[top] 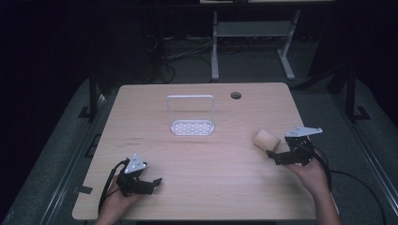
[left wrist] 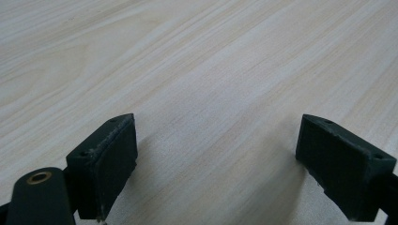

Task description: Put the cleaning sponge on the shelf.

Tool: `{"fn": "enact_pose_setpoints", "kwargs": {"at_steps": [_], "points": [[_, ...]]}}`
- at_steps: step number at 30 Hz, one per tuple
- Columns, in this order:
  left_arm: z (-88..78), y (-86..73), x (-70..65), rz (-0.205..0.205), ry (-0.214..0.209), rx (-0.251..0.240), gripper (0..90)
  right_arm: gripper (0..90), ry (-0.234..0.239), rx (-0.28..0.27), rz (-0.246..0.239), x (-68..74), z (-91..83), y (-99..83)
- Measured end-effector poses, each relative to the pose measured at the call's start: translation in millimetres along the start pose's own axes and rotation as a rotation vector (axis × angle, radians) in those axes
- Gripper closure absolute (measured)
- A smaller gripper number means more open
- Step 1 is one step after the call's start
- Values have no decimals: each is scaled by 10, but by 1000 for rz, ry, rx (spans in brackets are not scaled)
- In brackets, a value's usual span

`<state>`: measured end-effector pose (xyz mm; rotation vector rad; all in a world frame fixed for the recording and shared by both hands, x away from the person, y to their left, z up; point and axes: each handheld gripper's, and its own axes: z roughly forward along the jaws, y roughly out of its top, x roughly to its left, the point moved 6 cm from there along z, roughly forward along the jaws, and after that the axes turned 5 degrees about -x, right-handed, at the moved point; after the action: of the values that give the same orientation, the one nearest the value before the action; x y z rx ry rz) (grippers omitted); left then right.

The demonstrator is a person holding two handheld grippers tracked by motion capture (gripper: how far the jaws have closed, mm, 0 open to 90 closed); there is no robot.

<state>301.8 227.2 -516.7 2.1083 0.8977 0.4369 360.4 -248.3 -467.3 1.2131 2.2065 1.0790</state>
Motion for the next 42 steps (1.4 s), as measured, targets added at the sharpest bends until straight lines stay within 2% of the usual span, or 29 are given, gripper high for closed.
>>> {"fn": "enact_pose_setpoints", "kwargs": {"at_steps": [6,22,26,31,34,42], "points": [[-1,0,1,1,0,1,123,59,0,2,-14,-11,76,133],[-1,-1,-1,0,-1,2,122,64,5,30,-8,-86,321,224],[1,0,-4,-5,-1,-2,122,70,10,76,-13,-91,416,197],[1,0,-4,-4,0,-2,122,73,13,102,-18,-93,475,184],[1,0,-2,-2,0,-1,122,134,22,113,-21,-93,512,176],[0,0,-2,-2,-1,1,122,165,22,152,-39,-86,582,146]]}}
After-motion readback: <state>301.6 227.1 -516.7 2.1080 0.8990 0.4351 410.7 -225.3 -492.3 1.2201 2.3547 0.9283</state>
